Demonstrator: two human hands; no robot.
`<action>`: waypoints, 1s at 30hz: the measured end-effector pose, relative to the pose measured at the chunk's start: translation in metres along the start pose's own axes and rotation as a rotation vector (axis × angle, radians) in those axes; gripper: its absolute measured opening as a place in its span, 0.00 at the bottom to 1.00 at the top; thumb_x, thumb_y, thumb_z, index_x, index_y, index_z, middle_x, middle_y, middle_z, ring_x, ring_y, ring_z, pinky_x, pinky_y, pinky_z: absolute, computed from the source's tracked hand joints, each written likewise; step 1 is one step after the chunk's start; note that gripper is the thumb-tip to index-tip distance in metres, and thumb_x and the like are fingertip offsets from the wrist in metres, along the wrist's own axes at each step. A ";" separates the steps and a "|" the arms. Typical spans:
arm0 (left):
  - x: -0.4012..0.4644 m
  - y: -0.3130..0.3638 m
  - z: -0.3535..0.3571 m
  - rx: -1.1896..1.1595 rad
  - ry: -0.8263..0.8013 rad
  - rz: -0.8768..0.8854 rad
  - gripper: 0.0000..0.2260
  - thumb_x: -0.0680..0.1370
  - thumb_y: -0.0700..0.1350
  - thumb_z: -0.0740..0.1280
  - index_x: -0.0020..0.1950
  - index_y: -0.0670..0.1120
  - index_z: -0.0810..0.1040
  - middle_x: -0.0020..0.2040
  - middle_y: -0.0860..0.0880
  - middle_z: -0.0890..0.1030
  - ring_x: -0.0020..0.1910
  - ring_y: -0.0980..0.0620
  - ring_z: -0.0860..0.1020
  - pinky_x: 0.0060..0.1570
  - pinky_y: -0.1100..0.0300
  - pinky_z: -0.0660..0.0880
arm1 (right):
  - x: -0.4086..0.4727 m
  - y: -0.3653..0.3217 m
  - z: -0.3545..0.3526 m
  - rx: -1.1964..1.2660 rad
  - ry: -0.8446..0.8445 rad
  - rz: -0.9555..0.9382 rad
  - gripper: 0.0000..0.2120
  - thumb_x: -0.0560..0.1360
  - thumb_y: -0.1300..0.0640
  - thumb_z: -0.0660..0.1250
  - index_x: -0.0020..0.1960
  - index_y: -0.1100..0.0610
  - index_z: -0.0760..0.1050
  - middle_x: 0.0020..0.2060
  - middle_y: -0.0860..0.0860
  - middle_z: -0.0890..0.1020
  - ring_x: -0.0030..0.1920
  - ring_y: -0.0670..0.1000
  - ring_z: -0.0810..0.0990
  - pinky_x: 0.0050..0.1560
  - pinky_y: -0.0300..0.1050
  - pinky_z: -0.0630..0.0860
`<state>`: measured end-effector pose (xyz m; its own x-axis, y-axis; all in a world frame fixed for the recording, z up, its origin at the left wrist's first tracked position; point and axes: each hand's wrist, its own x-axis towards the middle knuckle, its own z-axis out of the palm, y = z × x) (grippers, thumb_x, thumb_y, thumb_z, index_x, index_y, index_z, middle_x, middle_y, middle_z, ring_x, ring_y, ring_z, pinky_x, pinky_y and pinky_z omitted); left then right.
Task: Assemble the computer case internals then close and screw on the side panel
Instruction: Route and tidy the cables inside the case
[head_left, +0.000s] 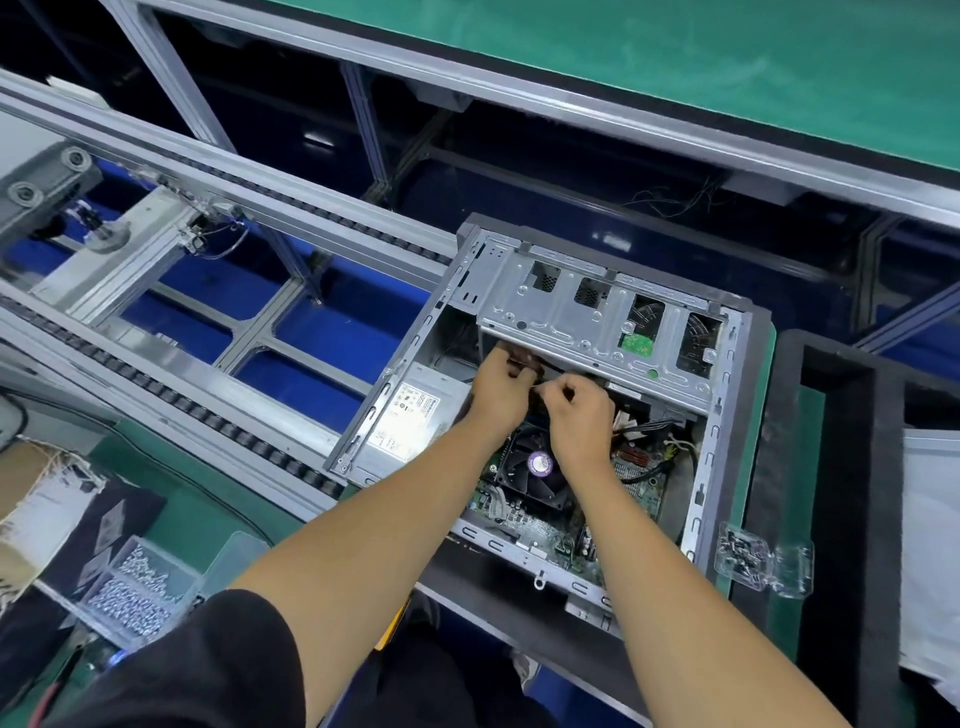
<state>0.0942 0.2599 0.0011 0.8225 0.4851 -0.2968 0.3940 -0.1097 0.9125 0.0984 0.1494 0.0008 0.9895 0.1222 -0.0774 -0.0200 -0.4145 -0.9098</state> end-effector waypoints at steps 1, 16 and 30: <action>-0.001 -0.001 -0.001 0.007 -0.008 0.012 0.06 0.80 0.36 0.66 0.50 0.47 0.73 0.42 0.49 0.79 0.42 0.51 0.79 0.40 0.61 0.73 | 0.003 0.000 0.002 -0.017 0.006 0.019 0.10 0.76 0.60 0.68 0.37 0.60 0.81 0.30 0.53 0.81 0.31 0.52 0.74 0.36 0.50 0.71; 0.002 -0.010 -0.005 0.063 -0.081 0.102 0.03 0.85 0.41 0.61 0.54 0.43 0.73 0.45 0.51 0.77 0.44 0.54 0.74 0.46 0.59 0.72 | 0.008 0.003 0.004 -0.003 -0.034 0.088 0.05 0.77 0.63 0.68 0.46 0.58 0.71 0.39 0.53 0.82 0.40 0.52 0.81 0.40 0.49 0.74; 0.000 -0.012 -0.008 -0.043 -0.164 0.008 0.05 0.84 0.40 0.64 0.48 0.48 0.74 0.44 0.50 0.81 0.44 0.54 0.78 0.47 0.58 0.73 | 0.013 0.009 0.008 -0.147 -0.025 0.000 0.04 0.79 0.59 0.67 0.48 0.55 0.72 0.40 0.50 0.76 0.42 0.56 0.77 0.43 0.52 0.72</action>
<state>0.0858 0.2684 -0.0075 0.8826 0.3362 -0.3286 0.3724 -0.0735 0.9252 0.1105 0.1545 -0.0114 0.9855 0.1443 -0.0894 0.0031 -0.5420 -0.8404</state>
